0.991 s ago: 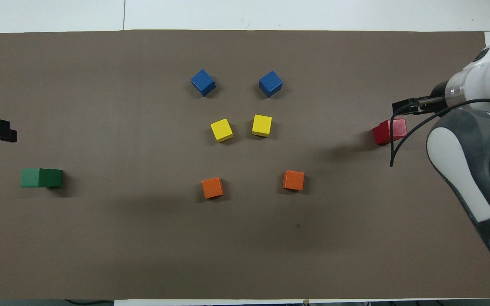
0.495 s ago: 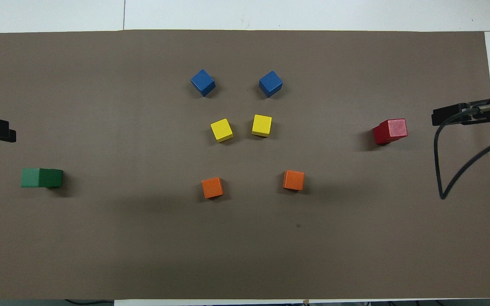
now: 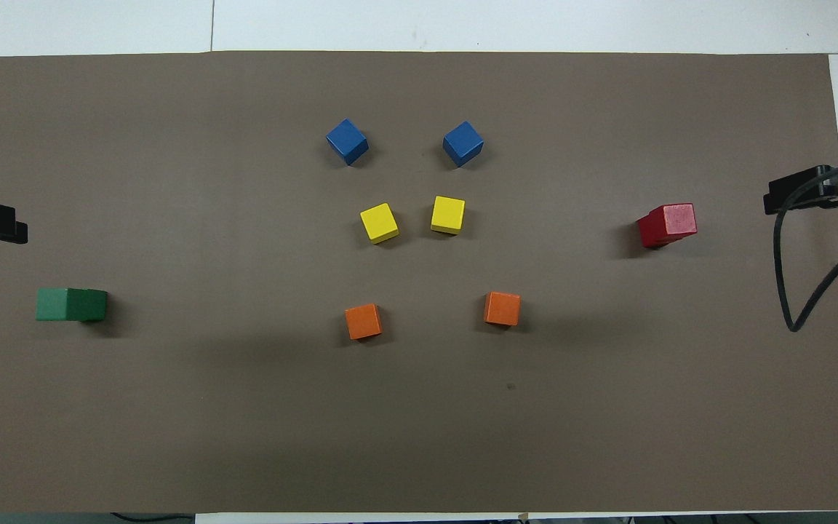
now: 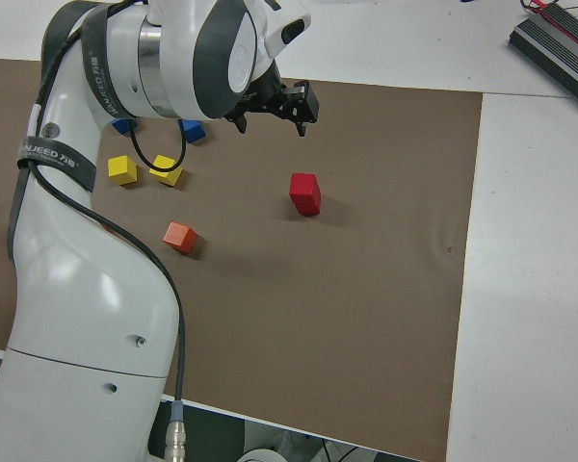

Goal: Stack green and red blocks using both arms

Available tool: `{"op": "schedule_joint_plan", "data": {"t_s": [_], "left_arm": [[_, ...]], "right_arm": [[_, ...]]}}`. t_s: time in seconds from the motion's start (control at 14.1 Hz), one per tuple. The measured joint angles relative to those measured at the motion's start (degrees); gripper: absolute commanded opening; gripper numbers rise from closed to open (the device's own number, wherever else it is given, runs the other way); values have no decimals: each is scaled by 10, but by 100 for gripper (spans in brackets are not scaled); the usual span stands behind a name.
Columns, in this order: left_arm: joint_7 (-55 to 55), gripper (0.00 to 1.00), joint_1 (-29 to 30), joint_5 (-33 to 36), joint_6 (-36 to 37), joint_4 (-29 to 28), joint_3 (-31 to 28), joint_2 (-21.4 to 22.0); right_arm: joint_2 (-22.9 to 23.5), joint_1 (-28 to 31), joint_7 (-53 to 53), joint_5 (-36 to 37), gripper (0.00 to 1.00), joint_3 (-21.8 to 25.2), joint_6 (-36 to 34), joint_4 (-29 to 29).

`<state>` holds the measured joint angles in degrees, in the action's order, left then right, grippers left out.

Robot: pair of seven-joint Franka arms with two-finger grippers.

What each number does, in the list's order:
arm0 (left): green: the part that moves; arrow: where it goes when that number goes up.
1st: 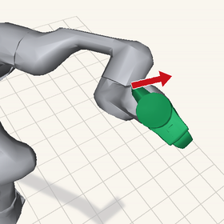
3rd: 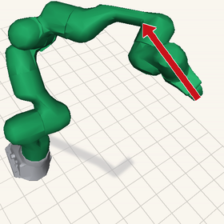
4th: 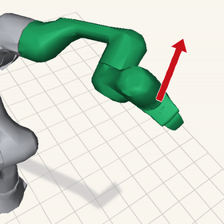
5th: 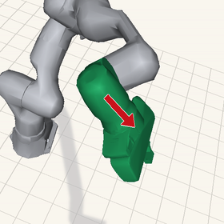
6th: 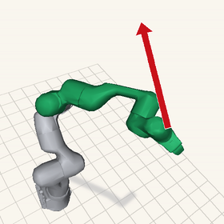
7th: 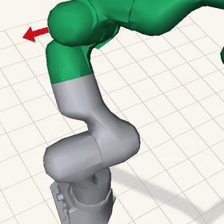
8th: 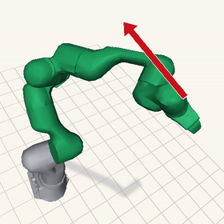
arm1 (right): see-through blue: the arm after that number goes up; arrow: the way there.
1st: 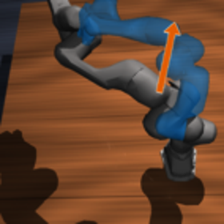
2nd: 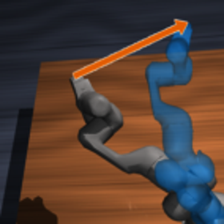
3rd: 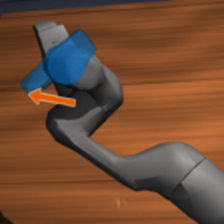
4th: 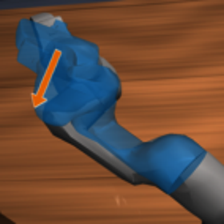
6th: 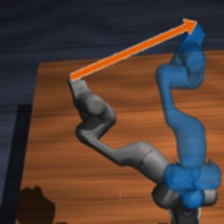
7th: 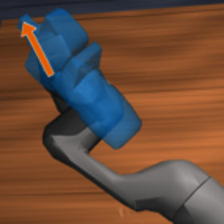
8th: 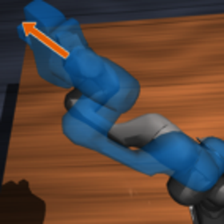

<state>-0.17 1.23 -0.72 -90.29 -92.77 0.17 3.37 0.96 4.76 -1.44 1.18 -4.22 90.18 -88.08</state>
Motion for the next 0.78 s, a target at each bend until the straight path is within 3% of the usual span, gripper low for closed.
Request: {"op": "schedule_joint_plan", "data": {"t_s": [0.78], "left_arm": [[0,100,0,0,0,0,0,0]], "right_arm": [[0,0,0,0,100,3,-20,1]]}}
